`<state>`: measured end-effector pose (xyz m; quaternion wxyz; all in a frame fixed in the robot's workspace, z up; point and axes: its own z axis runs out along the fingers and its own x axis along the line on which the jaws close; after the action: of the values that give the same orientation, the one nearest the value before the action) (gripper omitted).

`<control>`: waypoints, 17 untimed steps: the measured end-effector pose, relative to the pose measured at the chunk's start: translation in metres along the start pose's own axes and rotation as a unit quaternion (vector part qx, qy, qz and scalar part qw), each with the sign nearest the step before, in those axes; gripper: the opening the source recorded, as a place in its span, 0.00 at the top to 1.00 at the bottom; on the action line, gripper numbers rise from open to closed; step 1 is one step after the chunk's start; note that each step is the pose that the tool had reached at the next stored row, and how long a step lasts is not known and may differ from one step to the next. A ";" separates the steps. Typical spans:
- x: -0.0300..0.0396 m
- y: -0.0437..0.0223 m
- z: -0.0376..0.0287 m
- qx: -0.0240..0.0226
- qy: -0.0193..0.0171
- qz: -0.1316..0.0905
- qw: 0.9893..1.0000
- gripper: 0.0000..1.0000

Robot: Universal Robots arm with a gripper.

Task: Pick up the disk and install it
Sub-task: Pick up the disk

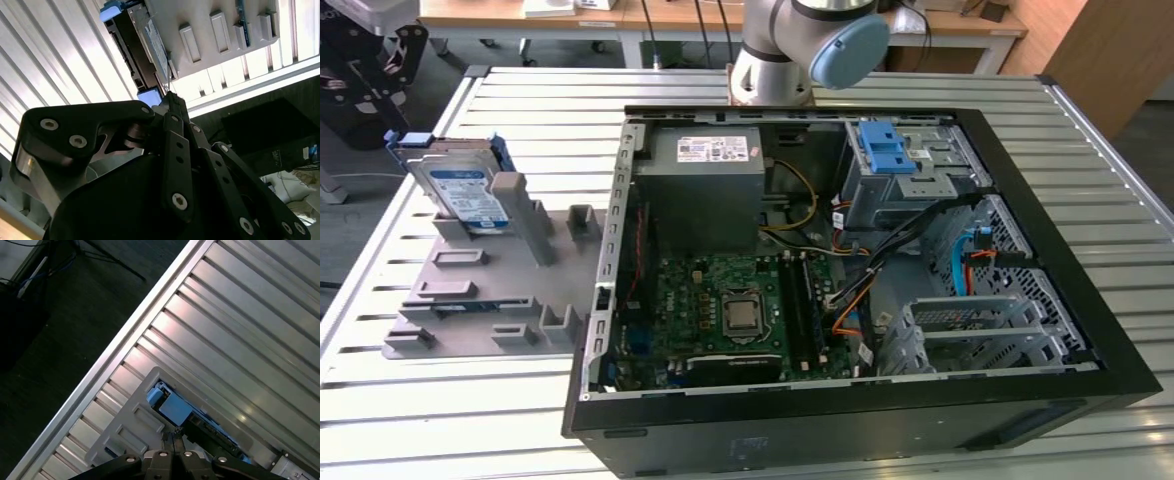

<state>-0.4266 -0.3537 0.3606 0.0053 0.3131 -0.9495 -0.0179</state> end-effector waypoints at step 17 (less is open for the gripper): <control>0.0000 0.0000 0.0000 0.000 0.001 -0.039 0.999 0.89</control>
<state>-0.4266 -0.3537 0.3607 0.0055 0.3503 -0.9364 -0.0175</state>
